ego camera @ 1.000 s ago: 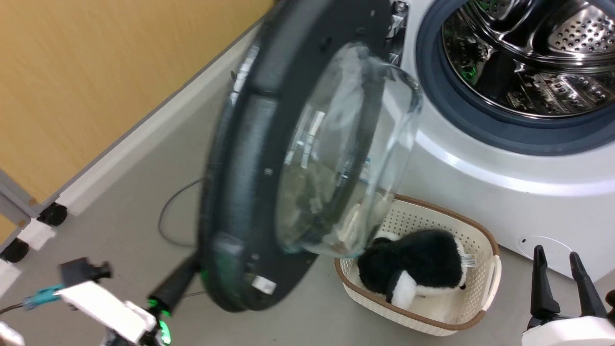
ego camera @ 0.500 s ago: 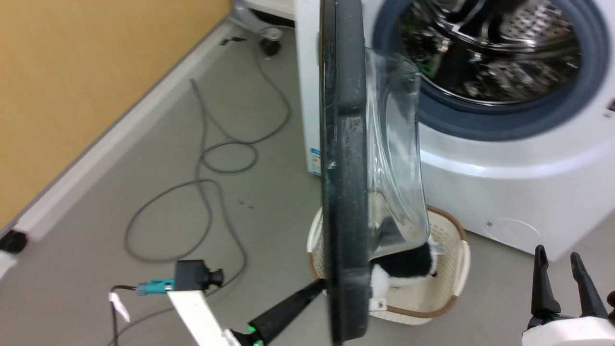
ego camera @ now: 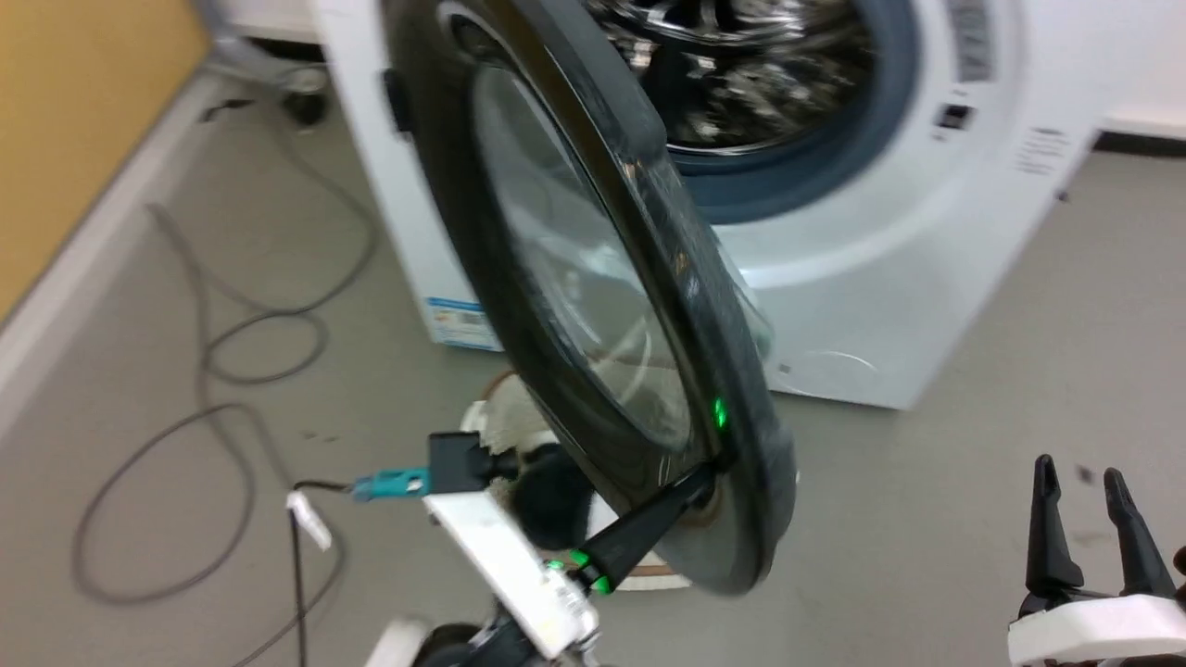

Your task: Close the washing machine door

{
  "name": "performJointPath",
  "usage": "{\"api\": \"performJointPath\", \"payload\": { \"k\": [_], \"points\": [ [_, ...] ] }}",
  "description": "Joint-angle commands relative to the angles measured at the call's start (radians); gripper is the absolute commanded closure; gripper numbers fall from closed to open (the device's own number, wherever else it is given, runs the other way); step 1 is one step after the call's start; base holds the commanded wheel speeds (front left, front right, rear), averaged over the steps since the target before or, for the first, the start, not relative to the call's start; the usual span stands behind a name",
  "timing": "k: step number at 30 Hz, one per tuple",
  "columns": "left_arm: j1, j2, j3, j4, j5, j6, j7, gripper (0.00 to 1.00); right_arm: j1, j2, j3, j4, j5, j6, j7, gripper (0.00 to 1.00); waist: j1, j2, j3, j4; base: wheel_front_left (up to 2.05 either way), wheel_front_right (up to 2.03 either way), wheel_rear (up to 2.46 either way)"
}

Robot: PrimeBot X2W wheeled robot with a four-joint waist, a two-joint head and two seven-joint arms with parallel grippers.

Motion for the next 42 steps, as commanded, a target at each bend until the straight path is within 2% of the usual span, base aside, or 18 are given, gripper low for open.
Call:
{"api": "performJointPath", "payload": {
  "k": [1,6,12,16,22,25,28,29,31,34,36,37,38,42],
  "points": [
    [-0.032,-0.004,-0.02,0.014,0.008,-0.005,-0.021,1.0,-0.017,0.0,0.0,-0.004,-0.003,0.001,-0.004,0.0,0.0,-0.0001,0.019,-0.073,0.0,0.0,0.0],
    [-0.138,-0.004,-0.088,0.11,0.048,-0.005,-0.163,1.0,-0.023,0.0,-0.006,-0.007,-0.003,0.001,-0.004,0.0,0.0,-0.0001,0.039,-0.137,0.0,0.0,0.0],
    [-0.257,-0.004,-0.166,0.272,0.072,-0.005,-0.331,1.0,-0.034,0.0,-0.001,-0.008,0.0,0.001,-0.004,0.0,0.0,-0.0001,0.055,-0.175,0.0,0.0,0.0],
    [-0.309,-0.003,-0.243,0.336,0.042,-0.005,-0.406,1.0,-0.034,0.0,-0.003,-0.007,0.0,0.001,-0.004,0.0,0.0,-0.0001,0.051,-0.177,0.0,0.0,0.0],
    [-0.335,0.031,-0.31,0.315,0.023,-0.005,-0.491,1.0,-0.028,0.0,-0.021,-0.008,-0.003,0.001,-0.004,0.0,0.0,-0.0001,0.034,-0.141,0.0,0.0,0.0],
    [-0.361,0.087,-0.365,0.311,0.116,-0.005,-0.582,1.0,-0.026,0.0,-0.027,-0.014,0.005,0.001,-0.004,0.0,0.0,-0.0001,0.021,-0.124,0.0,0.0,0.0],
    [-0.401,0.145,-0.408,0.385,0.292,-0.004,-0.684,1.0,-0.025,0.0,-0.048,-0.028,0.015,0.001,-0.004,0.0,0.0,-0.0001,0.003,-0.105,0.0,0.0,0.0],
    [-0.411,0.149,-0.394,0.414,0.345,0.012,-0.701,1.0,-0.025,0.0,-0.053,-0.035,0.017,0.001,-0.004,0.0,0.0,-0.0001,-0.002,-0.101,0.0,0.0,0.0],
    [-0.43,0.148,-0.336,0.437,0.46,0.075,-0.713,1.0,-0.027,0.0,-0.064,-0.054,0.02,0.001,-0.004,0.0,0.0,-0.0001,-0.011,-0.093,0.0,0.0,0.0],
    [-0.422,0.143,-0.19,0.362,0.7,0.196,-0.715,1.0,-0.035,0.0,-0.083,-0.086,0.026,0.001,-0.004,0.0,0.0,-0.0001,-0.019,-0.081,0.0,0.0,0.0],
    [-0.394,0.148,-0.115,0.3,0.846,0.262,-0.715,1.0,-0.044,0.0,-0.093,-0.111,0.025,0.001,-0.004,0.0,0.0,-0.0001,-0.023,-0.075,0.0,0.0,0.0],
    [-0.394,0.148,-0.115,0.3,0.846,0.262,-0.715,1.0,-0.044,0.0,-0.093,-0.111,0.025,0.001,-0.004,0.0,0.0,-0.0001,-0.023,-0.075,0.0,0.0,0.0],
    [-0.36,0.152,-0.047,0.239,0.96,0.321,-0.715,1.0,-0.054,0.0,-0.099,-0.142,0.02,0.001,-0.004,0.0,0.0,-0.0001,-0.027,-0.068,0.0,0.0,0.0],
    [-0.282,0.168,0.064,0.155,1.114,0.41,-0.715,1.0,-0.077,0.0,-0.104,-0.211,0.012,0.001,-0.004,0.0,0.0,-0.0001,-0.035,-0.052,0.0,0.0,0.0]
  ]
}}
